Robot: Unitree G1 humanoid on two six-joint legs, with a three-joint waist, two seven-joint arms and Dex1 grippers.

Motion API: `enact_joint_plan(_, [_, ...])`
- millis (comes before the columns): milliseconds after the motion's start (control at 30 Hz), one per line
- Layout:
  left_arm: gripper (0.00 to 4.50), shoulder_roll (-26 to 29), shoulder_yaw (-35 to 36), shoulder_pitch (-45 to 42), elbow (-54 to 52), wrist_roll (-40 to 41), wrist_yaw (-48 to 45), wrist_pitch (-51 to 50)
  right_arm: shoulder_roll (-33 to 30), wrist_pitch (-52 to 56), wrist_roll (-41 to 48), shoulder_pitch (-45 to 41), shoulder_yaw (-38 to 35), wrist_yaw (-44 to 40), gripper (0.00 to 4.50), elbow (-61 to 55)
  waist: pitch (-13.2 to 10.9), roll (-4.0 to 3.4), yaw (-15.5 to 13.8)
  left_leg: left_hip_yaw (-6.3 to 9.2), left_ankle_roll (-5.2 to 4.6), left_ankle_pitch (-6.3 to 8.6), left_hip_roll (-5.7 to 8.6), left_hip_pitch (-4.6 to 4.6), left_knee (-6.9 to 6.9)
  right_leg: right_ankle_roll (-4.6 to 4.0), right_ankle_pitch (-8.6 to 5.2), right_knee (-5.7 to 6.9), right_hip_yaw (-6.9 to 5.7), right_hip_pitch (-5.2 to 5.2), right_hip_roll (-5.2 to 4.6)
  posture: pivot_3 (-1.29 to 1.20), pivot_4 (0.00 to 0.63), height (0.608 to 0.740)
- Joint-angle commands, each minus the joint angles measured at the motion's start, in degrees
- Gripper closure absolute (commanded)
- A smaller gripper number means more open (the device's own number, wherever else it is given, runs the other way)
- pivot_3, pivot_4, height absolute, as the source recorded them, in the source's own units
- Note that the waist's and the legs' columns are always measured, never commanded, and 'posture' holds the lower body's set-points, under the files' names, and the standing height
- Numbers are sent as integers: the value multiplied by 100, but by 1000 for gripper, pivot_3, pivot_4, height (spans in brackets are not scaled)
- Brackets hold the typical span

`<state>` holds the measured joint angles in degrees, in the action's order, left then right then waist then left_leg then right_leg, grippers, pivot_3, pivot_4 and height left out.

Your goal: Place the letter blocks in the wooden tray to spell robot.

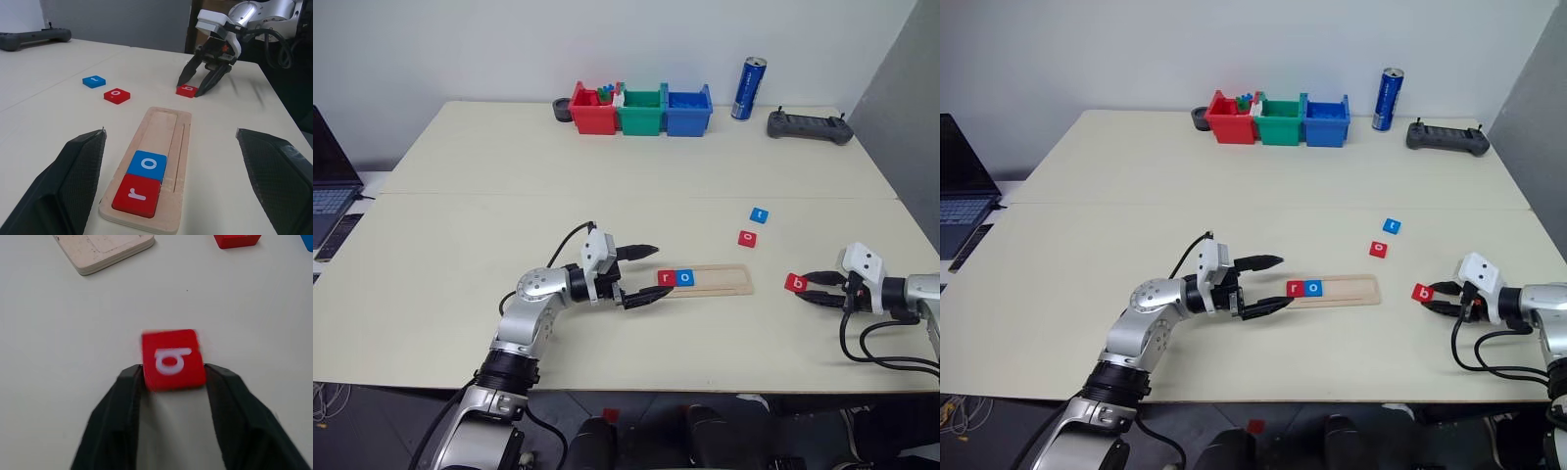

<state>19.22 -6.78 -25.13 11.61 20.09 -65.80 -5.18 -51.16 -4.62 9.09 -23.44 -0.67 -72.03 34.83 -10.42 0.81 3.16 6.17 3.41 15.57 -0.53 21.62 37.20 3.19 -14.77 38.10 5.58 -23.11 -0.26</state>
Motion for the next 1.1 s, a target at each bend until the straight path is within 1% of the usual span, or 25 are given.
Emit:
enact_joint_plan(33, [0, 39, 53, -92, -84, 29, -5, 62, 19, 130, -7, 123, -26, 88, 3037, -484, 0, 0, 0, 0, 0, 0, 0, 0, 0, 0, 0, 0, 0, 0, 0, 0, 150, 740])
enact_joint_plan(167, [0, 74, 75, -62, -122, 43, 2, 56, 172, 791, 363, 400, -75, 167, 3037, -1814, 1, -2, 22, 3, 0, 0, -3, 1, -2, 0, 0, 4, 0, -4, 4, 0, 150, 740])
enact_joint_plan(233, [0, 94, 77, -15, -165, 46, 4, 51, 351, 1261, 520, 422, -40, 321, 3037, -2510, 0, -2, 28, 2, 0, 0, -3, 0, -2, 0, 0, 7, 1, -5, 4, 0, 150, 740])
enact_joint_plan(300, [0, 113, 80, 28, -224, 58, 15, 27, 597, 1747, 637, 336, 107, 496, 3037, -3146, 0, -2, 25, 3, 0, 0, -3, 0, -1, 0, 0, 9, 0, -5, 4, 0, 150, 740])
enact_joint_plan(400, [0, 131, 82, 50, -271, 69, 31, 5, 955, 2202, 653, 111, 350, 730, 3037, -3591, 0, -2, 15, 6, 0, 0, -3, 1, -1, 0, 0, 8, -1, -5, 5, 0, 150, 740])
enact_joint_plan(500, [0, 126, 86, 64, -277, 58, 42, 14, 1250, 2361, 569, -144, 587, 863, 3037, -3607, 0, -2, -2, 7, 1, 0, -2, 5, 0, 0, 0, 4, -4, -6, 3, 0, 150, 740])
enact_joint_plan(633, [0, 132, 69, 123, -308, 31, 40, 56, 1438, 2186, 411, -355, 803, 871, 3037, -3282, 0, -1, -41, 9, 1, 0, 1, 11, 0, 0, 0, 0, -8, -9, -1, 0, 150, 740])
enact_joint_plan(833, [0, 133, 68, 181, -378, 32, 67, 53, 1447, 1491, 92, -641, 1021, 635, 3037, -2406, 0, -1, -26, 8, 0, 0, 0, 9, -1, -1, 0, 1, -8, -10, -1, 0, 150, 740])
enact_joint_plan(1100, [0, 123, 73, 155, -398, 37, 119, 39, 1441, 1004, -144, -875, 1136, 356, 3037, -1881, 0, -1, -3, 9, 0, 0, -1, 8, -2, -1, 0, 2, -8, -10, 0, 0, 150, 740])
